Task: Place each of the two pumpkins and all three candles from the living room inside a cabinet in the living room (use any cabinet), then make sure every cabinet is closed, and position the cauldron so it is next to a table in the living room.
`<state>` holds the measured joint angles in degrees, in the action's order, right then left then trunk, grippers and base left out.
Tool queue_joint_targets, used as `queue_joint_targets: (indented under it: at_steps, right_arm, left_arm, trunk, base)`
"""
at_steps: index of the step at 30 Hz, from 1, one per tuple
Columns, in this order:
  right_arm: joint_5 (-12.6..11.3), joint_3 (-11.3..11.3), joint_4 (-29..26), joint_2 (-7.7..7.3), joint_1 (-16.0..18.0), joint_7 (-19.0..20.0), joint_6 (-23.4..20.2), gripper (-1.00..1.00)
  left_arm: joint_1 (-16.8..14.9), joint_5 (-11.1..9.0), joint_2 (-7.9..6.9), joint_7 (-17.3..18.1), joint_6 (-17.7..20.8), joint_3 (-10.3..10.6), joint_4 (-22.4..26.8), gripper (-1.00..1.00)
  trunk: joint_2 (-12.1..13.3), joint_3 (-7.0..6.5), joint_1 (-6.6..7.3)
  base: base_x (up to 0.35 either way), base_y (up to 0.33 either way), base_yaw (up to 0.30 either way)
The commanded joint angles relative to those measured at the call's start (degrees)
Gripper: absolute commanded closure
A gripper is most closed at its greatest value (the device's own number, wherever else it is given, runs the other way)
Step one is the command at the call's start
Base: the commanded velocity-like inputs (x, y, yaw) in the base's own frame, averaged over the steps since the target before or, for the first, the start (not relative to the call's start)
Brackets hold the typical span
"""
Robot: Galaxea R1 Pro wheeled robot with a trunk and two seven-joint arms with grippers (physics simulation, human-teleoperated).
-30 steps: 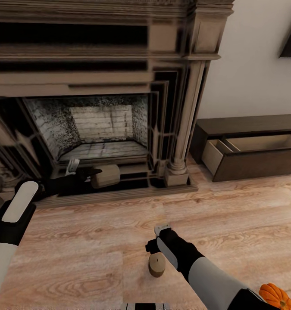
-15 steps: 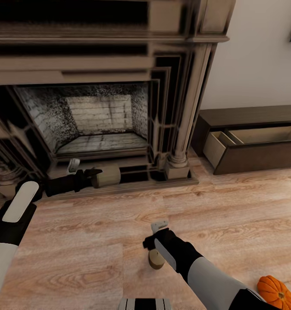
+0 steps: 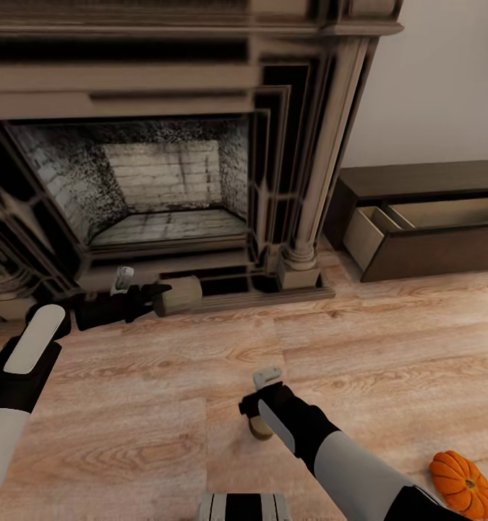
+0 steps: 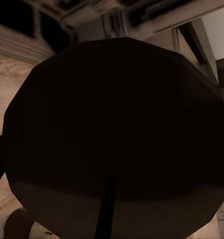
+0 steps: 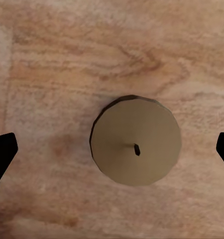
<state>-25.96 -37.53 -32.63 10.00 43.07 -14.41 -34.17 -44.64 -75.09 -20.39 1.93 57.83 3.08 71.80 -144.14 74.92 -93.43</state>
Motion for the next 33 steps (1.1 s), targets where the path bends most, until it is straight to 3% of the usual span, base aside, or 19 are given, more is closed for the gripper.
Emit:
queue_joint_targets:
  at_steps: [1,6,15,19,33]
  right_arm:
    - [0.1,0.0,-0.3,0.00,0.1,-0.1,0.1,-1.00]
    - [0.1,0.0,-0.4,0.00,0.3,-0.1,1.9,-1.00]
    - [3.2,0.0,-1.5,0.00,0.4,-3.6,3.0,-1.00]
    - [3.3,0.0,-1.6,0.00,0.4,-5.4,3.2,-1.00]
    - [3.3,0.0,-1.6,0.00,0.4,-5.6,4.2,-1.00]
  left_arm:
    - [0.0,-0.1,0.00,0.1,-0.1,0.0,0.0,1.00]
    - [0.0,-0.1,0.01,0.1,-0.1,0.0,0.0,1.00]
    - [0.0,-0.1,0.09,0.1,-0.1,0.1,0.0,1.00]
    - [0.0,-0.1,0.09,0.1,-0.1,0.1,0.0,1.00]
    - [0.0,-0.1,0.09,0.1,-0.1,0.1,0.0,1.00]
  trunk:
    - [0.0,0.23,-0.02]
    - [-0.1,1.34,-0.15]
    - [-0.2,3.33,-0.38]
    - [-0.3,4.22,-0.49]
    - [-0.4,7.32,-0.85]
  base:
    - [0.000,0.000,0.000]
    - [0.000,0.000,0.000]
    - [0.000,0.000,0.000]
    - [0.000,0.000,0.000]
    - [0.000,0.000,0.000]
